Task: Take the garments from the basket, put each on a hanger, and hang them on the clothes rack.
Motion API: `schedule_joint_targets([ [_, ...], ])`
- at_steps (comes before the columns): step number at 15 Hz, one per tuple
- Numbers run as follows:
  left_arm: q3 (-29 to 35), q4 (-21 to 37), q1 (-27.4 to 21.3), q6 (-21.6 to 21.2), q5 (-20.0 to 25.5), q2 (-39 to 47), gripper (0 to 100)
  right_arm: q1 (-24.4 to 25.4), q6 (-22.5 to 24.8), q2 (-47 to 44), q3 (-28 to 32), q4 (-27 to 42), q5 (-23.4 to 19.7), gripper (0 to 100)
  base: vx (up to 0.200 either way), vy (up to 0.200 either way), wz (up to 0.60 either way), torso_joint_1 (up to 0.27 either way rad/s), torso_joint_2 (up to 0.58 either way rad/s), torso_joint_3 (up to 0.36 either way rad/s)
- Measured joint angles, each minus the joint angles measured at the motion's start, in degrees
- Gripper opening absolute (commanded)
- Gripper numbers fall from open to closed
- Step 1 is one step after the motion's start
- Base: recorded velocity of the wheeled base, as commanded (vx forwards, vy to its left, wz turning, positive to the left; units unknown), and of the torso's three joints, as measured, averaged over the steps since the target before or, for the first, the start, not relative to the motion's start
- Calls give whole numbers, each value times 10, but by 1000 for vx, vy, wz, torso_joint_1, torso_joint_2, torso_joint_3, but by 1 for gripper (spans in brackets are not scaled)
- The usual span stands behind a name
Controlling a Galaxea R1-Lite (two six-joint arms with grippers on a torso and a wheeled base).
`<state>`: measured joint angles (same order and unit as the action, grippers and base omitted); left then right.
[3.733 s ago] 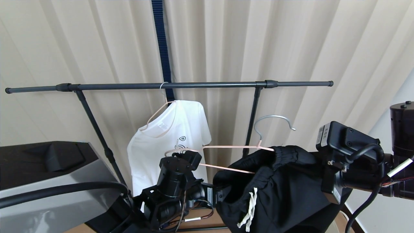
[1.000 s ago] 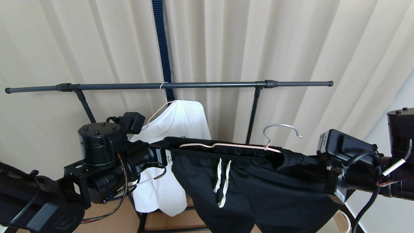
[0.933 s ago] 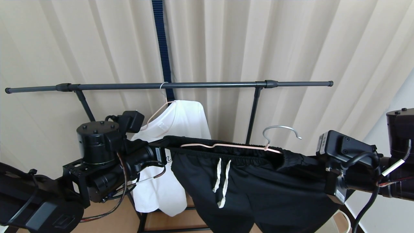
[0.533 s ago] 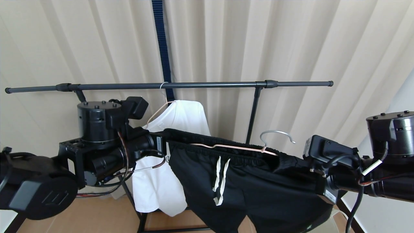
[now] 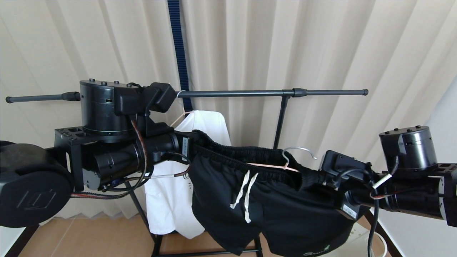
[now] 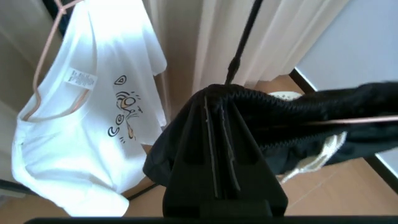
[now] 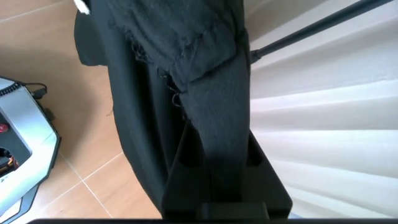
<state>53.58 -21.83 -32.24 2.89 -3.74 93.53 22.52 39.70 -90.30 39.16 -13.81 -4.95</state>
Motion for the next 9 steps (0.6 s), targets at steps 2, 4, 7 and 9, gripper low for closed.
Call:
schedule_joint_targets([
  [2, 2, 15, -19, -7, -18, -5, 0, 1, -35, -10, 9, -9, 4, 0, 0, 0, 0, 0, 0, 0],
  [4, 3, 24, -36, -16, -22, -9, 0, 9, -96, -17, 23, -9, 5, 0, 0, 0, 0, 0, 0, 0],
  [7, 3, 47, -56, -24, -37, -15, 0, 25, -153, -21, 45, -10, 5, 0, 0, 0, 0, 0, 0, 0],
  [9, 1, 61, -65, -24, -48, -18, 0, 33, -197, -22, 59, -10, 5, 0, 0, 0, 0, 0, 0, 0],
])
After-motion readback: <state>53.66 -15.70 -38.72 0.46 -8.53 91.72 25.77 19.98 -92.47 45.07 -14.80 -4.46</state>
